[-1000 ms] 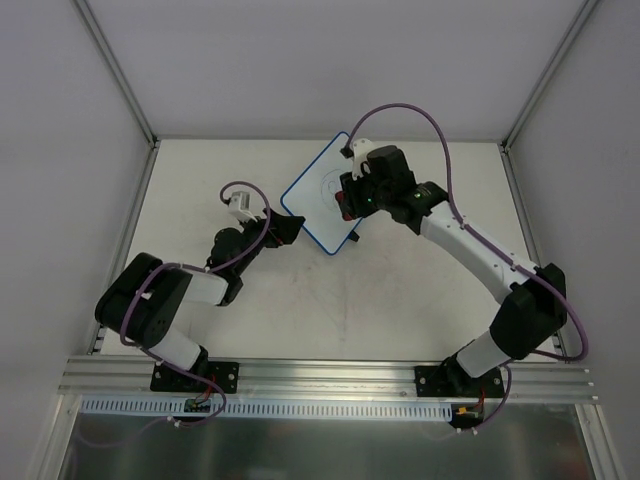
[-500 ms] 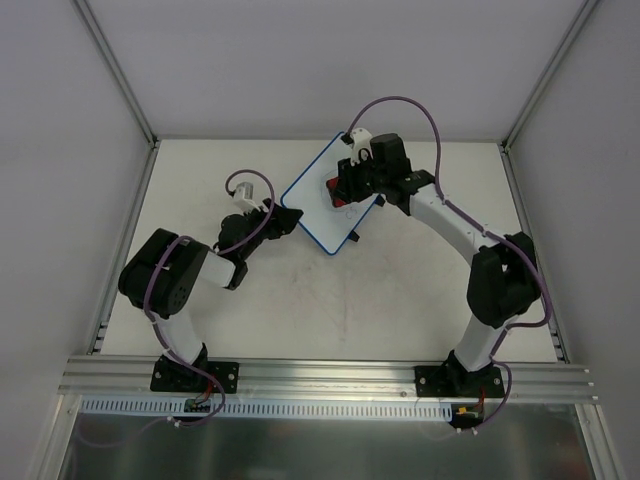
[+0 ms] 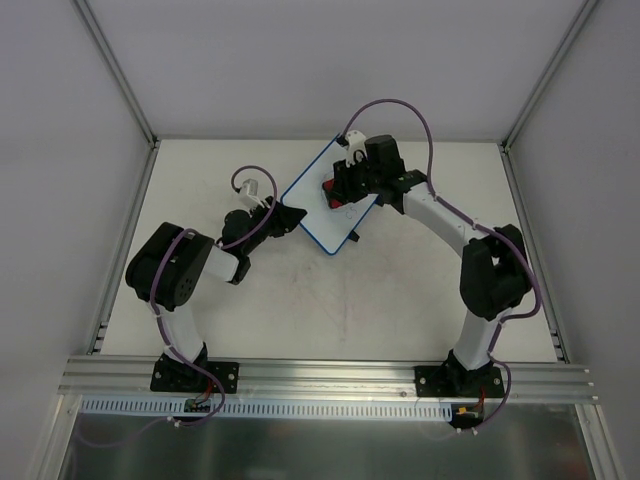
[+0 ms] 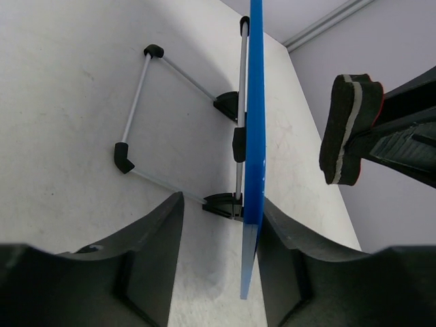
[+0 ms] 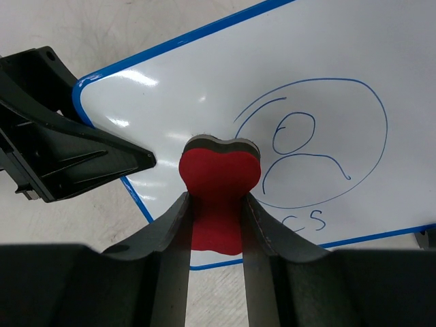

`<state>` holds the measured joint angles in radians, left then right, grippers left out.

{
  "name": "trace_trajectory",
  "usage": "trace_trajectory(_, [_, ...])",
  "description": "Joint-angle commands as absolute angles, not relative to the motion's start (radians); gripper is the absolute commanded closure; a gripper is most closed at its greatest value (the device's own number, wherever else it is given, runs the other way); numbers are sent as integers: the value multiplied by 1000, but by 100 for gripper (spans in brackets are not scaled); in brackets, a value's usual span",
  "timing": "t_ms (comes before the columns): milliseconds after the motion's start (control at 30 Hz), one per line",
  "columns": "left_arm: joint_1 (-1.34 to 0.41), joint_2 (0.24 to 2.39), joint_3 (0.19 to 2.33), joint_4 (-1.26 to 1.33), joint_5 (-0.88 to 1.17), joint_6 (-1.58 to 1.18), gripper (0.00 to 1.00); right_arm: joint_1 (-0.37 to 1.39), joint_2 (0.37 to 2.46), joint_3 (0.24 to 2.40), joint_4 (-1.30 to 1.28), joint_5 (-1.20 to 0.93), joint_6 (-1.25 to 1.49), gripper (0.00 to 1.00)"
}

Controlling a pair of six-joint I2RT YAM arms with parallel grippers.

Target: Erase the whiteboard

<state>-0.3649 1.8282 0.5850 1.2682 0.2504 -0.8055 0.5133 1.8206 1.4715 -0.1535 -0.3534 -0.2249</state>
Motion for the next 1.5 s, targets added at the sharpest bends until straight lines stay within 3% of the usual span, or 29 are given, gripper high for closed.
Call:
trace_trajectory(0, [-362, 1824, 609, 1657, 282, -815, 60, 526, 1830, 1520, -120, -356, -229, 100])
trace_trajectory(367, [-367, 1818, 603, 1681, 298, -810, 76, 555, 1859, 1537, -133, -264, -239, 100])
trace_trajectory(767, [-368, 1816, 598, 1681, 295, -818, 84, 564, 1936, 1621, -159, -252, -233, 100])
trace_trajectory(1033, [-370, 1827, 607, 1681, 307, -827, 99, 575, 1974, 1651, -178, -242, -241, 100])
trace_trajectory(1467, [-370, 1839, 615, 1680, 330, -836, 100, 542, 2077, 1739, -176, -252, -201, 100])
